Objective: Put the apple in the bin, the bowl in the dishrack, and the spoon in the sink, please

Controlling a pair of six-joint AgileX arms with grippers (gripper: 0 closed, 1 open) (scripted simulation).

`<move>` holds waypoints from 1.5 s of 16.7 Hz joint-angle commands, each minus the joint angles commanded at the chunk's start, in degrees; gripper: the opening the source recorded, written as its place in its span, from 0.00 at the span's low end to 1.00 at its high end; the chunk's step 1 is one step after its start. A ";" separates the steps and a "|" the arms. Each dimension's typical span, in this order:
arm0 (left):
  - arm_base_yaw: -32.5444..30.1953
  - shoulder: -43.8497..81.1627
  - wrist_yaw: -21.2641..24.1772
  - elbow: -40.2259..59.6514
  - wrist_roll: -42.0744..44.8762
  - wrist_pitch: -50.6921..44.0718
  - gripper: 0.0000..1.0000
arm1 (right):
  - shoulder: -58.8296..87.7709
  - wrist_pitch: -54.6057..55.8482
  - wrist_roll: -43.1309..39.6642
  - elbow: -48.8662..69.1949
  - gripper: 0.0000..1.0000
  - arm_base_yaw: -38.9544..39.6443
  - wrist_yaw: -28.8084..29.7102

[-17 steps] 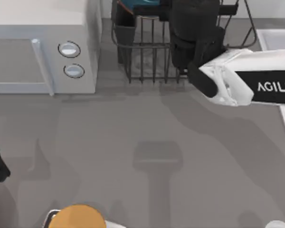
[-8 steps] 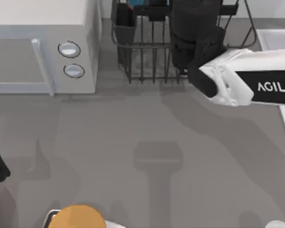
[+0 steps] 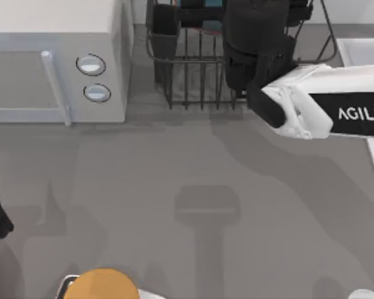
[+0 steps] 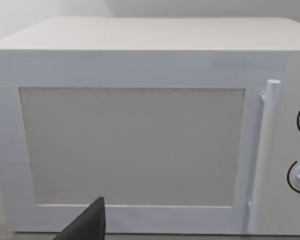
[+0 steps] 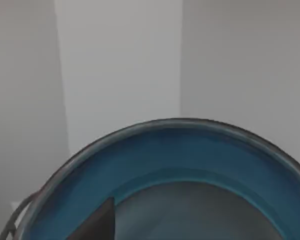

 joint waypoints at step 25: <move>0.00 0.00 0.00 0.00 0.00 0.00 1.00 | -99.78 -34.32 -1.74 -63.72 1.00 -29.35 -30.91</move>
